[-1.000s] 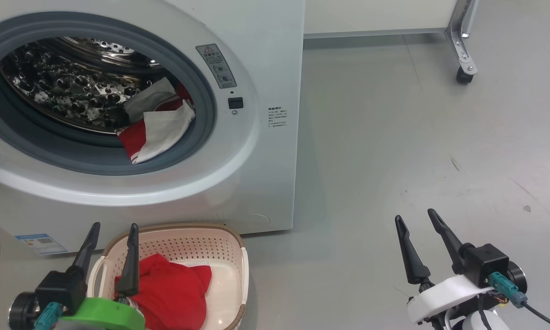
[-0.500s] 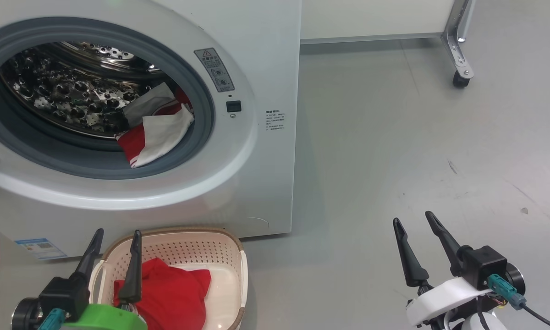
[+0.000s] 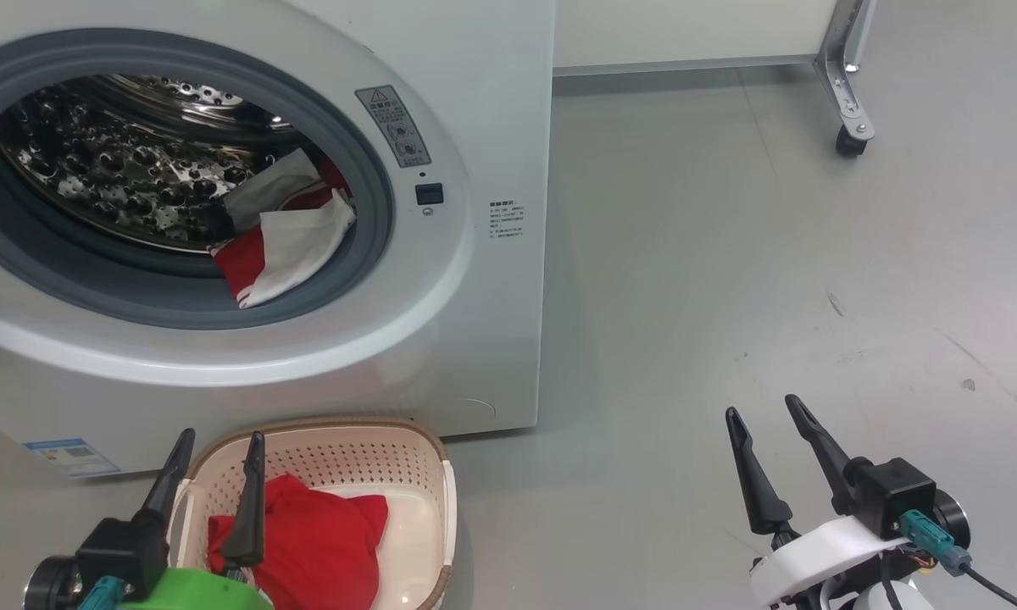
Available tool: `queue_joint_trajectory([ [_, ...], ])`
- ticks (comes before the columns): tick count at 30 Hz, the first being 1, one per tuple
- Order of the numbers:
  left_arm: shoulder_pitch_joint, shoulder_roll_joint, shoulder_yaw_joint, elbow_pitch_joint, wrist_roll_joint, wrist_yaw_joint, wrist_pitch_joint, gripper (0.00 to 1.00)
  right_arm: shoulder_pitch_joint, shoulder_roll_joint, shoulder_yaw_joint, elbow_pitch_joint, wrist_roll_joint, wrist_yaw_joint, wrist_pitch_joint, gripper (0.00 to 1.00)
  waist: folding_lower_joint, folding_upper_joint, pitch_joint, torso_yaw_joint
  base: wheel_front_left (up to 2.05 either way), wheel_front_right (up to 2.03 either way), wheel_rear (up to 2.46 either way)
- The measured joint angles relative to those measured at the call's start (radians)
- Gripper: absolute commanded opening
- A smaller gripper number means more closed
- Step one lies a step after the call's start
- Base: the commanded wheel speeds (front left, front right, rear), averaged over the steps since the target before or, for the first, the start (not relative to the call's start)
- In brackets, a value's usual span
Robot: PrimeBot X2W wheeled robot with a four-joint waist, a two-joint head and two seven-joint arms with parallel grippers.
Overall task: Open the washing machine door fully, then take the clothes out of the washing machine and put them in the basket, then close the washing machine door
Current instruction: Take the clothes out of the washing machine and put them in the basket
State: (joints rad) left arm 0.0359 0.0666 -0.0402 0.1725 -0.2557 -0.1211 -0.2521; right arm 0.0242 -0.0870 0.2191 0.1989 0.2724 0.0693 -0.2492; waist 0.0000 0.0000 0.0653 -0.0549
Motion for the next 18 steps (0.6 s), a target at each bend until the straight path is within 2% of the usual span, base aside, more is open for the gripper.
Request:
queue_joint_trajectory([
  [9, 0.011, 0.007, -0.002, 0.001, 0.004, 0.000, 0.000, 1.00, 0.000, 0.002, 0.012, -0.005, 0.000, 0.000, 0.000, 1.00, 0.0000, 0.0000, 0.030, -0.012, 0.00, 0.00, 0.00],
  [18, 0.005, 0.051, -0.012, 0.001, 0.028, 0.000, 0.000, 1.00, -0.001, 0.007, 0.021, -0.027, 0.000, 0.000, 0.000, 1.00, 0.0000, 0.0000, 0.091, -0.030, 0.00, 0.00, 0.00],
])
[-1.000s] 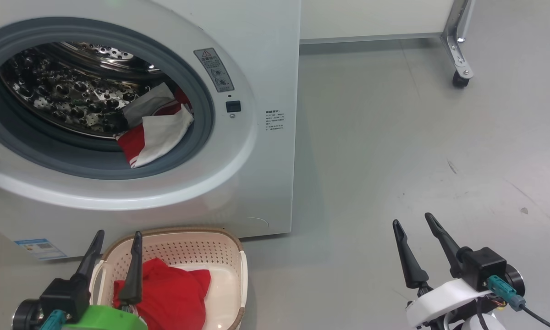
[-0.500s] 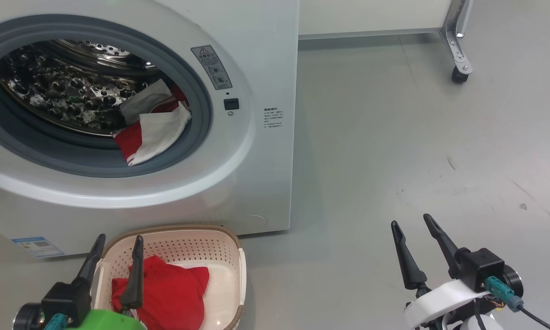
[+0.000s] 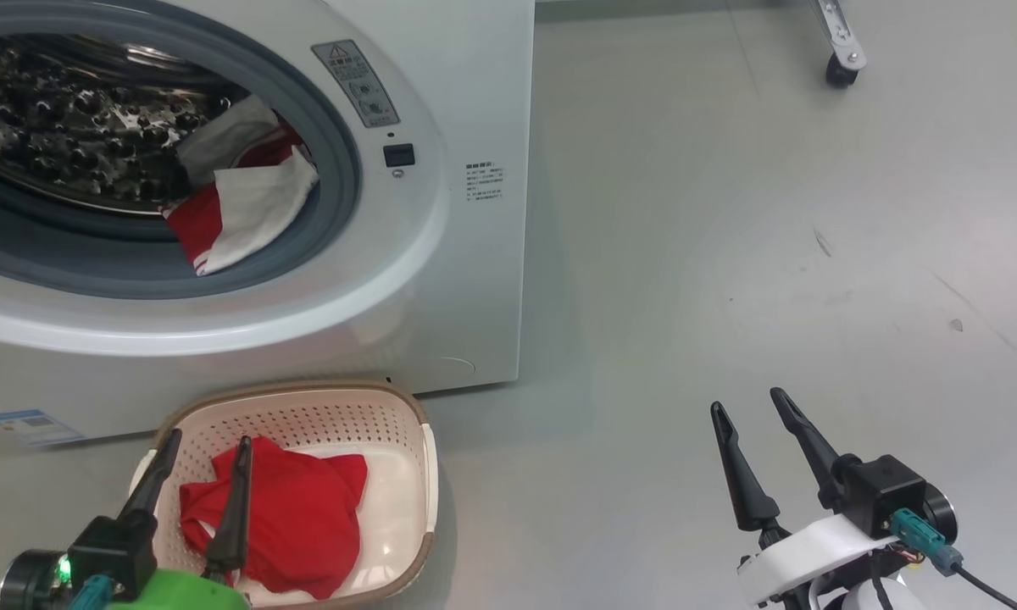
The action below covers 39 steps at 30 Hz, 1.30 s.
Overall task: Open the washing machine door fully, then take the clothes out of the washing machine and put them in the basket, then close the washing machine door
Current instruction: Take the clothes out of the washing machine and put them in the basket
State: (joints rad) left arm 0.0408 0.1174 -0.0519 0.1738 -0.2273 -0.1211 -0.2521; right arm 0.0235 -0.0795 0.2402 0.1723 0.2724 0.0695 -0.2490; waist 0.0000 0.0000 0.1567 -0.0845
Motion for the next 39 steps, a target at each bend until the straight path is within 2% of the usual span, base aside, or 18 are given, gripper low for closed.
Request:
queue_joint_trajectory([
  [8, -0.092, 0.066, -0.016, 0.001, -0.020, 0.000, 0.026, 1.00, -0.021, 0.005, 0.017, -0.022, -0.001, 0.000, 0.000, 1.00, 0.0000, 0.0000, 0.093, -0.021, 0.00, 0.00, 0.00],
  [14, -0.215, 0.150, -0.007, -0.022, -0.064, 0.000, 0.095, 1.00, -0.057, 0.009, 0.024, -0.039, -0.002, -0.001, 0.000, 1.00, 0.0000, 0.0000, 0.172, -0.040, 0.00, 0.00, 0.00],
  [22, -0.399, 0.236, 0.024, -0.007, -0.199, 0.000, 0.248, 1.00, -0.107, 0.014, 0.037, -0.045, -0.004, -0.001, 0.000, 1.00, 0.0000, 0.0000, 0.275, -0.072, 0.00, 0.00, 0.00],
  [27, -0.503, 0.254, 0.047, 0.049, -0.308, 0.000, 0.363, 1.00, -0.132, 0.017, 0.046, -0.044, -0.003, -0.002, 0.000, 1.00, 0.0000, 0.0000, 0.324, -0.100, 0.00, 0.00, 0.00],
  [39, -0.727, 0.337, 0.057, 0.173, -0.346, 0.000, 0.568, 1.00, -0.166, 0.023, 0.063, -0.047, -0.003, -0.010, 0.000, 1.00, 0.0000, 0.0000, 0.409, -0.167, 0.00, 0.00, 0.00],
])
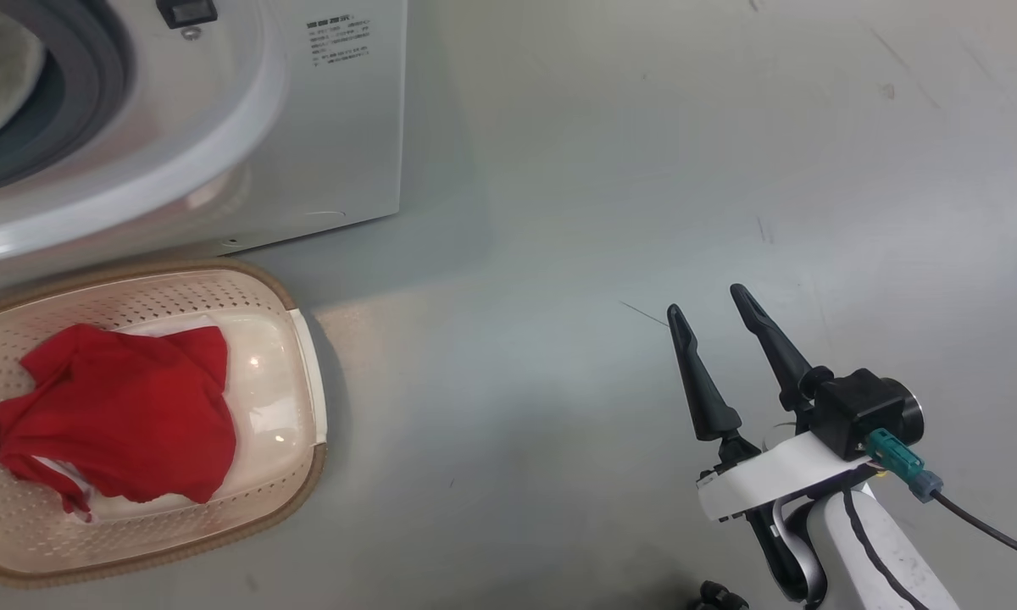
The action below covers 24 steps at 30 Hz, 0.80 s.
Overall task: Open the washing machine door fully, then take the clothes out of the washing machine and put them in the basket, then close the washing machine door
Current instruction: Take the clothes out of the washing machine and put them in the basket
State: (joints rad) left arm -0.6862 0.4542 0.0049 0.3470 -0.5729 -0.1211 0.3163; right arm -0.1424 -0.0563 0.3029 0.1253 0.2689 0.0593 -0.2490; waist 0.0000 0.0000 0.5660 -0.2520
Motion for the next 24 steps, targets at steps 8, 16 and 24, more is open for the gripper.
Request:
queue_joint_trajectory([
  [8, -0.098, 0.024, -0.008, 0.087, 0.004, 0.000, 0.092, 1.00, -0.017, 0.004, 0.017, 0.004, 0.000, 0.000, 0.000, 1.00, 0.0000, 0.0000, 0.032, -0.040, 0.00, 0.00, 0.00],
  [16, -0.182, 0.066, -0.005, 0.169, 0.010, 0.012, 0.160, 1.00, -0.030, 0.009, 0.036, 0.002, 0.002, 0.000, 0.000, 1.00, 0.0000, 0.0000, 0.059, -0.081, 0.00, 0.00, 0.00],
  [24, -0.222, 0.073, -0.045, 0.224, 0.048, 0.011, 0.186, 1.00, -0.033, 0.011, 0.035, -0.002, 0.003, -0.010, 0.000, 1.00, 0.0000, 0.0000, 0.073, -0.104, 0.00, 0.00, 0.00],
])
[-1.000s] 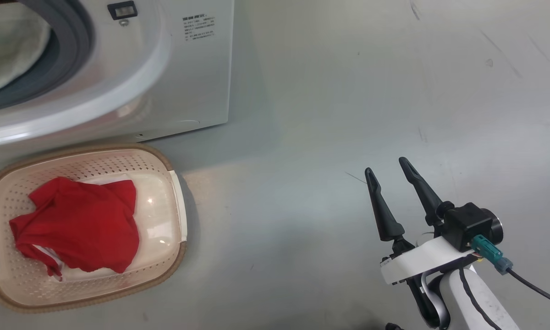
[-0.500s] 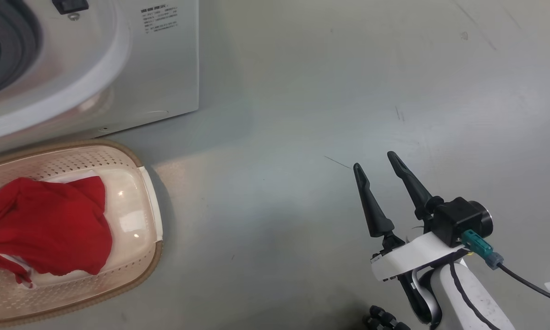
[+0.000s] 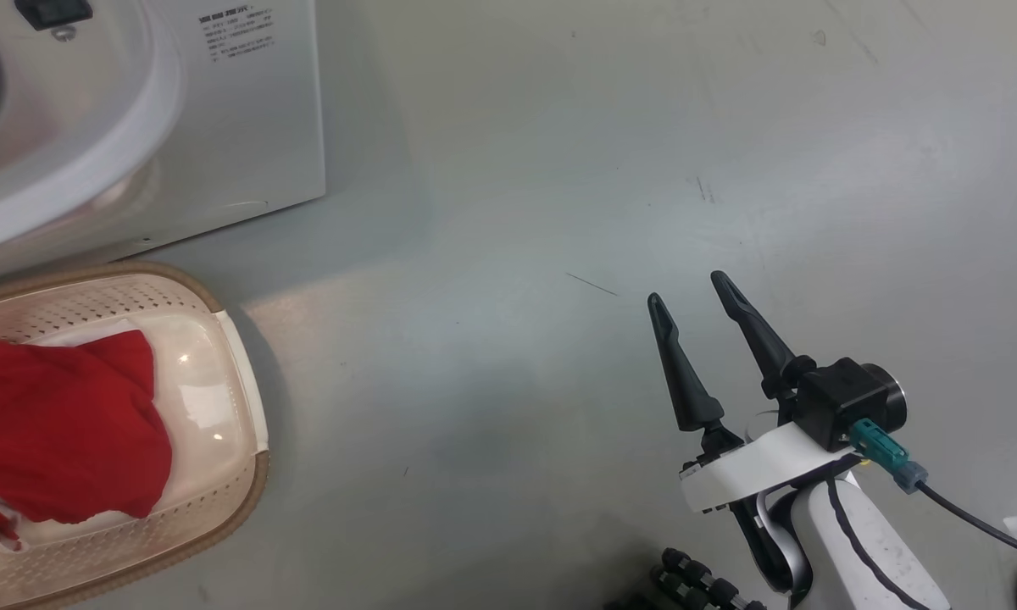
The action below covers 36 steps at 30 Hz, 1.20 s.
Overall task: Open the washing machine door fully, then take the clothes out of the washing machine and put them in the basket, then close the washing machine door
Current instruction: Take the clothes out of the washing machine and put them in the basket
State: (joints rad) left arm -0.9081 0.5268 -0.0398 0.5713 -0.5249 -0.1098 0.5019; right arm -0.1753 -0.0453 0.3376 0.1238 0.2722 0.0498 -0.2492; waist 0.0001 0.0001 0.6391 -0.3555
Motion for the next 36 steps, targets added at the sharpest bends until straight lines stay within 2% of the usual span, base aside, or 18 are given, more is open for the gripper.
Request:
queue_joint_trajectory([
  [4, -0.018, 0.004, -0.024, 0.021, 0.015, -0.001, 0.014, 1.00, 0.000, 0.000, 0.003, -0.005, 0.000, -0.001, 0.000, 1.00, 0.0000, 0.0000, 0.004, -0.006, 0.00, 0.00, 0.00],
  [13, -0.067, 0.051, -0.041, 0.073, 0.062, 0.001, 0.047, 1.00, -0.001, 0.001, 0.017, -0.016, 0.009, -0.008, 0.000, 1.00, 0.0000, 0.0000, 0.019, -0.026, 0.00, 0.00, 0.00],
  [22, -0.112, 0.051, -0.041, 0.125, 0.059, 0.009, 0.072, 1.00, -0.003, 0.002, 0.019, -0.027, 0.028, -0.018, 0.000, 1.00, -0.0001, 0.0000, 0.032, -0.041, 0.00, 0.00, 0.00],
  [23, -0.117, 0.050, -0.041, 0.129, 0.056, 0.009, 0.075, 0.24, -0.004, 0.002, 0.019, -0.028, 0.030, -0.019, 0.000, 1.00, -0.0001, 0.0000, 0.032, -0.041, 0.00, 0.00, 0.00],
  [24, -0.117, 0.050, -0.041, 0.129, 0.056, 0.009, 0.075, 0.00, -0.004, 0.002, 0.019, -0.028, 0.030, -0.019, 0.000, 1.00, -0.0001, 0.0000, 0.032, -0.041, 0.00, 0.00, 0.00],
  [36, -0.138, 0.029, -0.062, 0.156, 0.051, -0.001, 0.059, 0.00, -0.021, 0.002, 0.023, -0.033, 0.034, -0.028, 0.000, 1.00, 0.0000, 0.0000, 0.026, -0.036, 0.00, 0.00, 0.00],
])
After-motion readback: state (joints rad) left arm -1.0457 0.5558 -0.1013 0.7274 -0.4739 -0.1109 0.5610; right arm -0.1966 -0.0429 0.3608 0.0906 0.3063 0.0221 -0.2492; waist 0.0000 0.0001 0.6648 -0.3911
